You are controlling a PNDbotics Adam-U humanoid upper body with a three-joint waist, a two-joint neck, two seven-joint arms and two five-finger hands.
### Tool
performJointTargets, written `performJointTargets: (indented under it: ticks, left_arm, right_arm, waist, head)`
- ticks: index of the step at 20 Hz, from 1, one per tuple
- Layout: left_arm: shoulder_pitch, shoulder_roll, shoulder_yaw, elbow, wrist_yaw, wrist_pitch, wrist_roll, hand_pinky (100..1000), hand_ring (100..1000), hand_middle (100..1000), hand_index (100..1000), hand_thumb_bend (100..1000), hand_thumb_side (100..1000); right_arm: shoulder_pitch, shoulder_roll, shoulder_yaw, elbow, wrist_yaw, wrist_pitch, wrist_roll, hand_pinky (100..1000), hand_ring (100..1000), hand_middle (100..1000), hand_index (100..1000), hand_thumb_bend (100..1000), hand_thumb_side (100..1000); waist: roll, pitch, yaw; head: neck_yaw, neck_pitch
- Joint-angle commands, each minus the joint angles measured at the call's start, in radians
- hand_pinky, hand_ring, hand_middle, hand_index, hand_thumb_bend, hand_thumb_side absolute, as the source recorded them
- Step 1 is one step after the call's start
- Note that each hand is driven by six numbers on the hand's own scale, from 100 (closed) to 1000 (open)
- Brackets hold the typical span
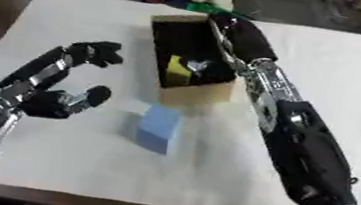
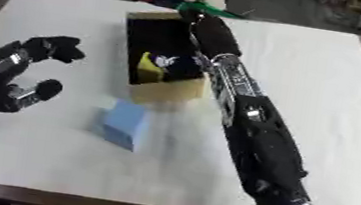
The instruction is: Pick up objects on the table and place them in the box.
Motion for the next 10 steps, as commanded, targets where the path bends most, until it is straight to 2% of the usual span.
performJointTargets:
  ticks: [1, 6, 10]
  left_arm:
    - [-0.011, 0.028, 0.015, -0.009, -0.005, 0.001, 0.007, 833, 841, 770, 957, 441, 807]
    - [-0.02, 0.047, 0.011, -0.007, -0.01, 0.0, 0.007, 832, 840, 767, 957, 446, 803]
    - [-0.039, 0.072, -0.004, -0.011, -0.012, -0.007, -0.007, 830, 837, 765, 956, 480, 772]
  right_arm:
    - [0.008, -0.054, -0.002, -0.1, -0.054, -0.028, -0.048, 840, 853, 877, 971, 509, 764]
    - [0.11, -0.132, 0.01, -0.235, -0.138, -0.053, -0.132, 810, 821, 843, 950, 458, 737]
    - [0.204, -0.204, 0.047, -0.335, -0.2, -0.053, -0.175, 819, 834, 862, 958, 438, 742]
  waist:
    - [0.003, -0.012, -0.008]
    - [0.0, -0.006, -0.032]
    - [0.0, 0.0, -0.043]
  head:
    - [0.016, -0.01]
    - [0.034, -0.024]
    - [0.044, -0.032]
